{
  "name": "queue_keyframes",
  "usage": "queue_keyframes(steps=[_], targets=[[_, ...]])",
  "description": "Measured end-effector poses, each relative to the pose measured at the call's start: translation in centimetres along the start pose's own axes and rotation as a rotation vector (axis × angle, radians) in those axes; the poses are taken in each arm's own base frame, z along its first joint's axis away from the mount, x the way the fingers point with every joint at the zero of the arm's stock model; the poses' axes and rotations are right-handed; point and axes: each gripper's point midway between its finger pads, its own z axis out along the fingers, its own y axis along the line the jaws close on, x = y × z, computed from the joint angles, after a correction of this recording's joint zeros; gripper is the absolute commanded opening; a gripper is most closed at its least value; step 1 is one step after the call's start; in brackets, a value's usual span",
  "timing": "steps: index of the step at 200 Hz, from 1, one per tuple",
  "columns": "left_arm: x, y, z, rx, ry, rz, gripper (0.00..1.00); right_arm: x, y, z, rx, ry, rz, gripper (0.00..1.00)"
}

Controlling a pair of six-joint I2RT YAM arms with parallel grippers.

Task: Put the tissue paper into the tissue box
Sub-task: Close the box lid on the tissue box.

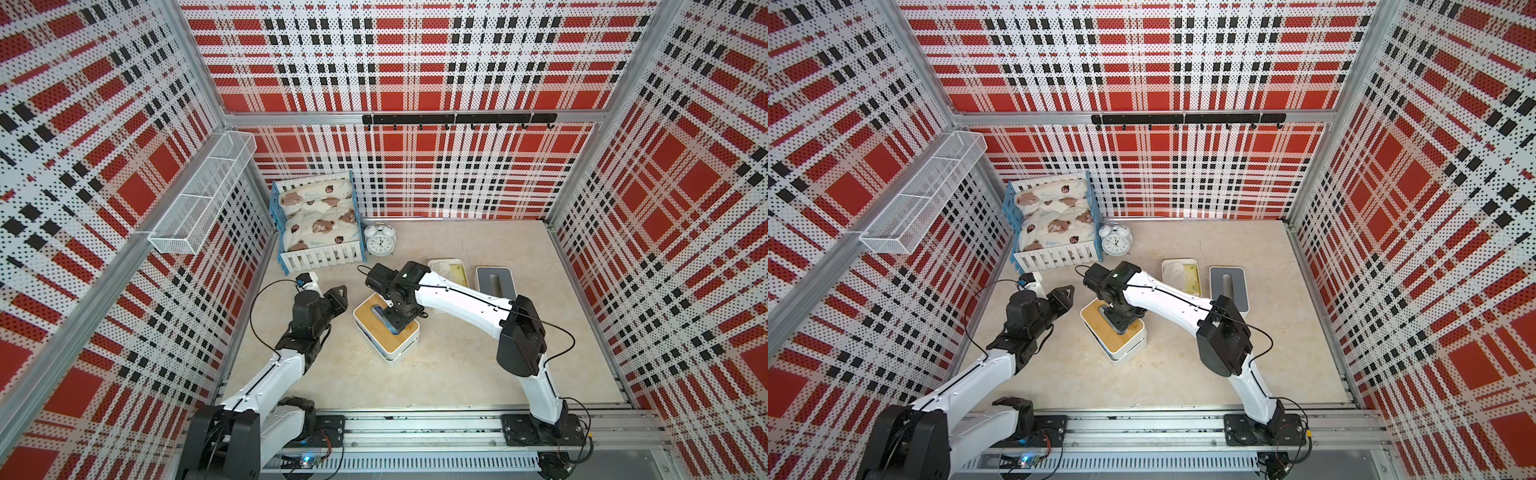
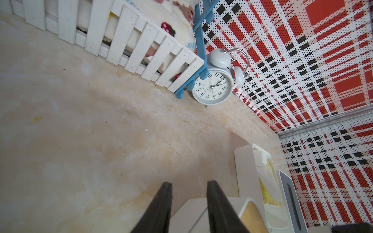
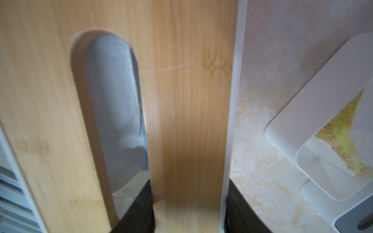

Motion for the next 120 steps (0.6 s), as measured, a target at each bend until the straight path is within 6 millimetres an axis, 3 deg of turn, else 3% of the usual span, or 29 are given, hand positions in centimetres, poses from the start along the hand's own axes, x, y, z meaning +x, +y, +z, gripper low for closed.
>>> queue_keyframes(steps=[62, 120], targets=[[0.2, 0.0, 0.1, -0.005, 0.002, 0.01, 0.36, -0.9, 0.8, -0.1, -0.033, -0.003, 0.0, 0.32], [0.3, -0.1, 0.3, -0.008, 0.006, 0.013, 0.36, 0.2, 0.8, 0.2, -0.041, 0.039, -0.001, 0.31]])
